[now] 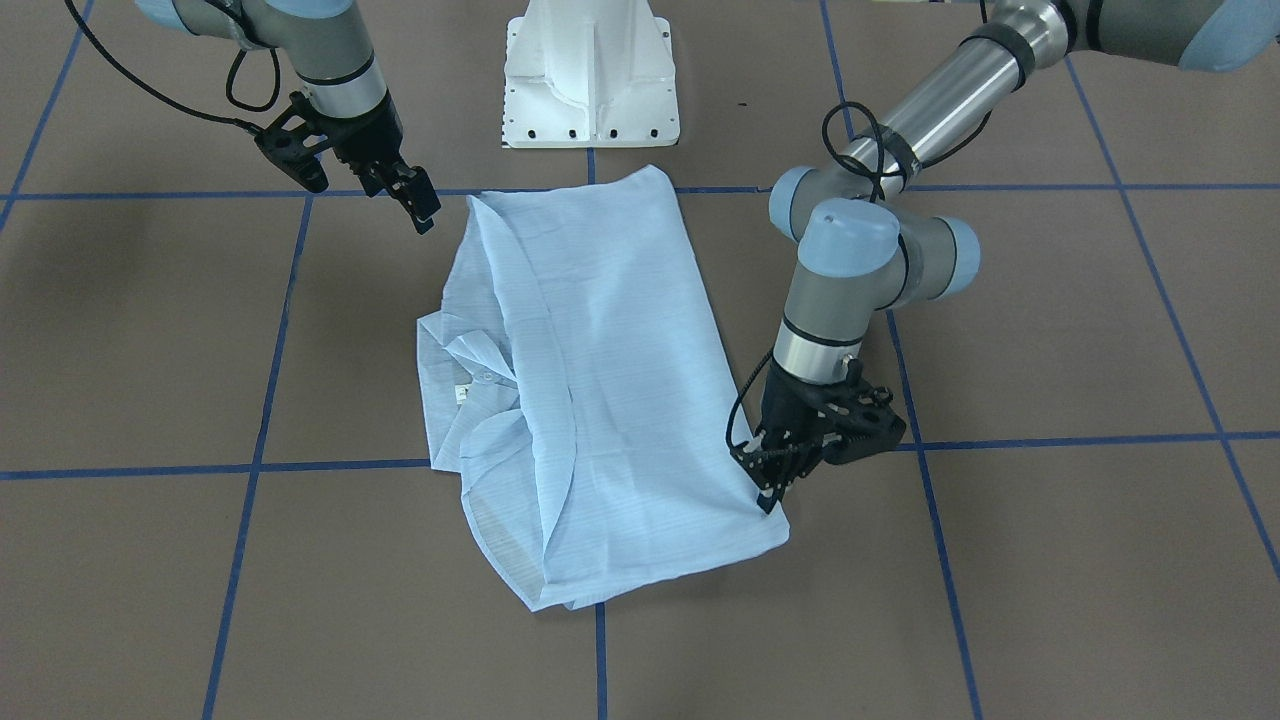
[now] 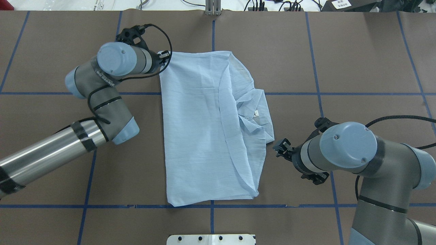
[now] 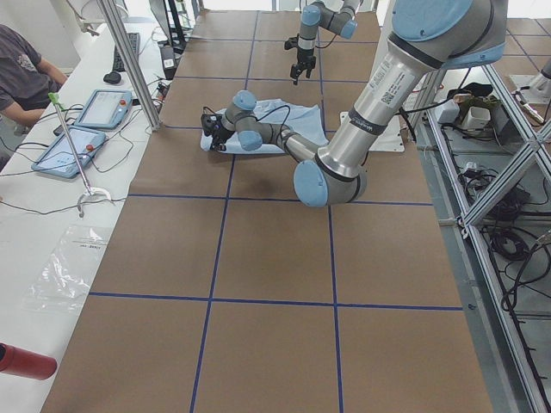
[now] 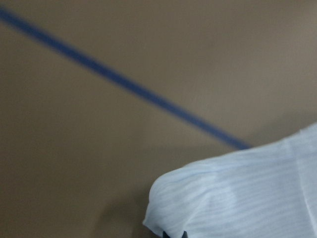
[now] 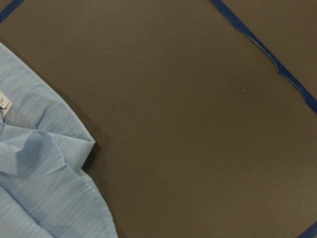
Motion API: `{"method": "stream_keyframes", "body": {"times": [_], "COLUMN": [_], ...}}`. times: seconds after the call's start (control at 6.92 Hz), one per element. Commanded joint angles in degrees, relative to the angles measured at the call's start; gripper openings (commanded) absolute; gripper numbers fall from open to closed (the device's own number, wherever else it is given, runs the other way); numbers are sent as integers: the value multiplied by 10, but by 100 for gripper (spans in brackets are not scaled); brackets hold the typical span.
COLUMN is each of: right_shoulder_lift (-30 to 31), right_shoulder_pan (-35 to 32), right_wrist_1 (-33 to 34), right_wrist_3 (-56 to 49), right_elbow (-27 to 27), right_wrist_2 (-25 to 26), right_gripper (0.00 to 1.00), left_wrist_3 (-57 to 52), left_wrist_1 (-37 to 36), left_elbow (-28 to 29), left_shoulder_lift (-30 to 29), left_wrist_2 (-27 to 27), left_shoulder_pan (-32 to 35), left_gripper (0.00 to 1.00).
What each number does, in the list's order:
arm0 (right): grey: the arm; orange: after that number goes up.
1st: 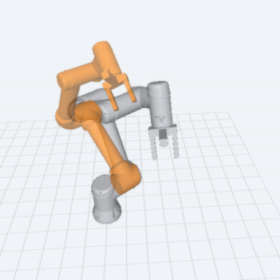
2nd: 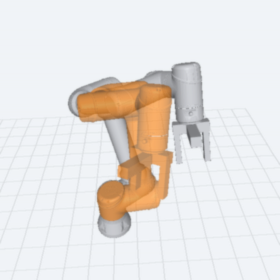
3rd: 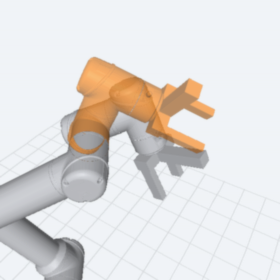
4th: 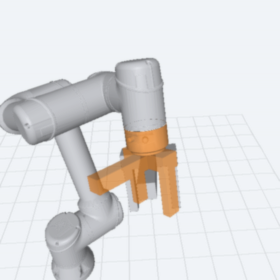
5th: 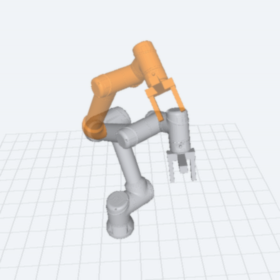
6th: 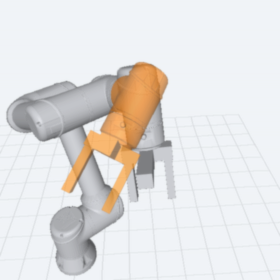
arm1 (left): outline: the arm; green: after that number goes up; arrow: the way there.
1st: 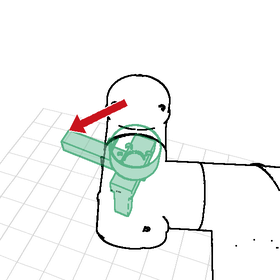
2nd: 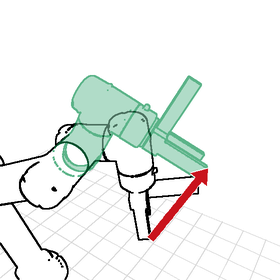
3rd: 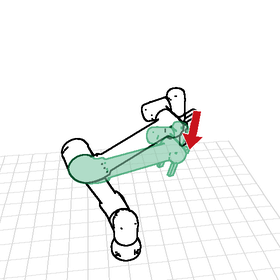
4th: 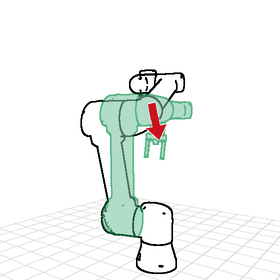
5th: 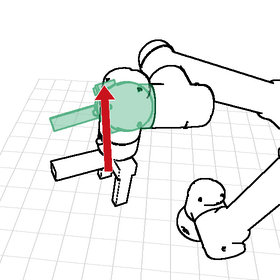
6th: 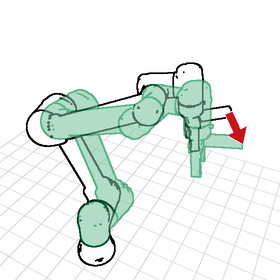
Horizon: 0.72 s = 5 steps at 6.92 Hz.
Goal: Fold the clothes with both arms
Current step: 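Grasp the shirt sides with both grippers and rotate it upright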
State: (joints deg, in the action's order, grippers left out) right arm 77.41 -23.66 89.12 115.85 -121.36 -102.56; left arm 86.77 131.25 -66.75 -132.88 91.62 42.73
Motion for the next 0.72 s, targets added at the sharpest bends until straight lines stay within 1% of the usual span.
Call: {"method": "stream_keyframes", "body": {"times": [0.0, 0.14, 0.29, 0.43, 0.58], "right_shoulder_lift": [-52, -69, -99, -154, -177], "right_shoulder_pan": [-1, 0, 4, 23, 64], "right_wrist_1": [1, 0, 0, 2, 5], "right_wrist_3": [3, 4, 2, -4, -8], "right_elbow": [37, 47, 79, 135, 161], "right_wrist_2": [9, 42, 47, 79, 156], "right_gripper": [100, 100, 100, 100, 100], "left_wrist_3": [-8, -19, -22, -25, -47], "left_wrist_1": [47, 49, 45, 42, 41], "left_elbow": [96, 94, 65, 9, -61], "left_shoulder_lift": [-61, -59, -48, -8, 37], "left_wrist_2": [1, 8, 28, 56, 99], "left_shoulder_pan": [20, 21, 24, 26, 38], "left_gripper": [51, 65, 65, 64, 64]}}
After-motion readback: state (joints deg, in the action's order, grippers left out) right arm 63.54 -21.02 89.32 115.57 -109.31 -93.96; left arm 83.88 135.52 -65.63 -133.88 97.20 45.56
